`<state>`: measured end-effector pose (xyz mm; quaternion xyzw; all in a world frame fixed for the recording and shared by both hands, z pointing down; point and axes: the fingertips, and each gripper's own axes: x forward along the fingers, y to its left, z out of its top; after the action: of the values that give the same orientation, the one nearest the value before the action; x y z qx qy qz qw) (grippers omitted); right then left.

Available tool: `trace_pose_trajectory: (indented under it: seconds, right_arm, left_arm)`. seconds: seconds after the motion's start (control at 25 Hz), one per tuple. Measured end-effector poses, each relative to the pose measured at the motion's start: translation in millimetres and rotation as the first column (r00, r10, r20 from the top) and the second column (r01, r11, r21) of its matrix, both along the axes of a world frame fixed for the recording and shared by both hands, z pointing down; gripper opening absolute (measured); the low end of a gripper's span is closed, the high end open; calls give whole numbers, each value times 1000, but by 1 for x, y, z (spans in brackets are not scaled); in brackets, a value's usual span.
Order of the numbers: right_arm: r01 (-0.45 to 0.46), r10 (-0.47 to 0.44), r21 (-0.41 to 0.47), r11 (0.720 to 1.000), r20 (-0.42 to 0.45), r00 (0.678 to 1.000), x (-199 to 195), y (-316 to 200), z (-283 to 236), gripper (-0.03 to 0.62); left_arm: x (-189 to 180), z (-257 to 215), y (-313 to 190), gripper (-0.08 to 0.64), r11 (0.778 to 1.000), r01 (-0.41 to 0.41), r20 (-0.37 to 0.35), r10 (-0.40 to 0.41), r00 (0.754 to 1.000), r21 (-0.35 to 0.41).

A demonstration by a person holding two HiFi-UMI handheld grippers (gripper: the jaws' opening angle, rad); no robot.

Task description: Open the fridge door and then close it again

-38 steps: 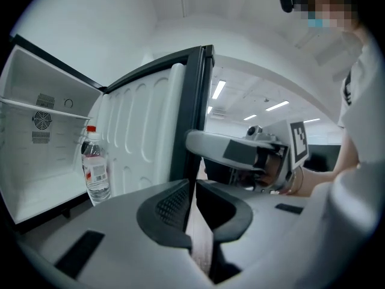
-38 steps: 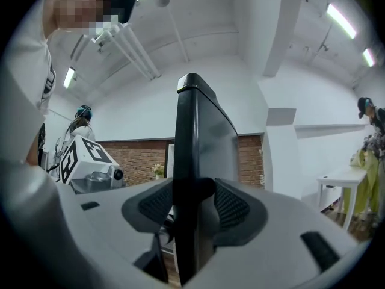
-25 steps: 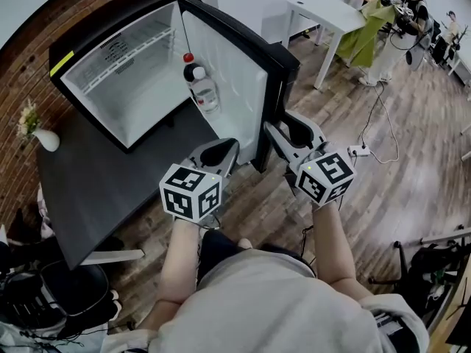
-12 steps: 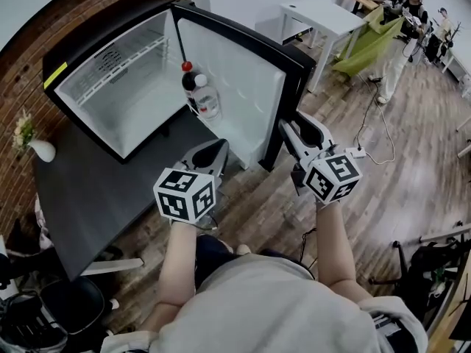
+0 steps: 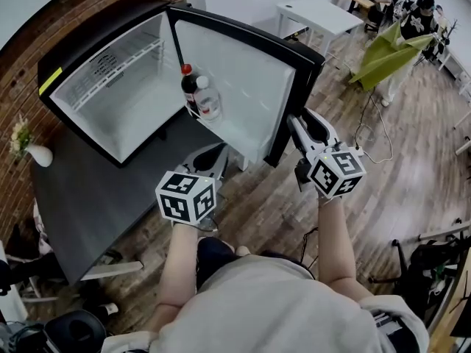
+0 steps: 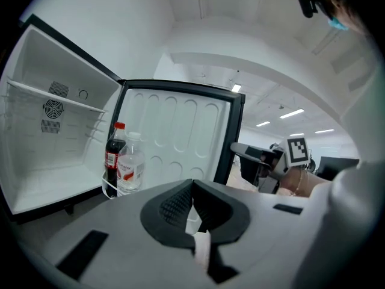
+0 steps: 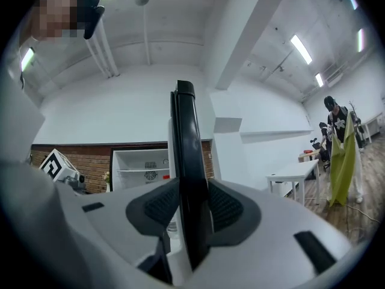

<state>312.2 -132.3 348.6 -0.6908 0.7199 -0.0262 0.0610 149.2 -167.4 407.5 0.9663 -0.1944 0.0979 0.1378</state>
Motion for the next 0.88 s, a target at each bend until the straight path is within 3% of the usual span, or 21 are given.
trace_pose_trajectory:
  seconds: [0.88]
  right_arm:
    - [-22, 20, 29, 999, 56, 998, 22, -8, 5, 146]
  left_arm:
    - [-4, 10, -11, 8, 1000, 7, 27, -6, 1000, -20]
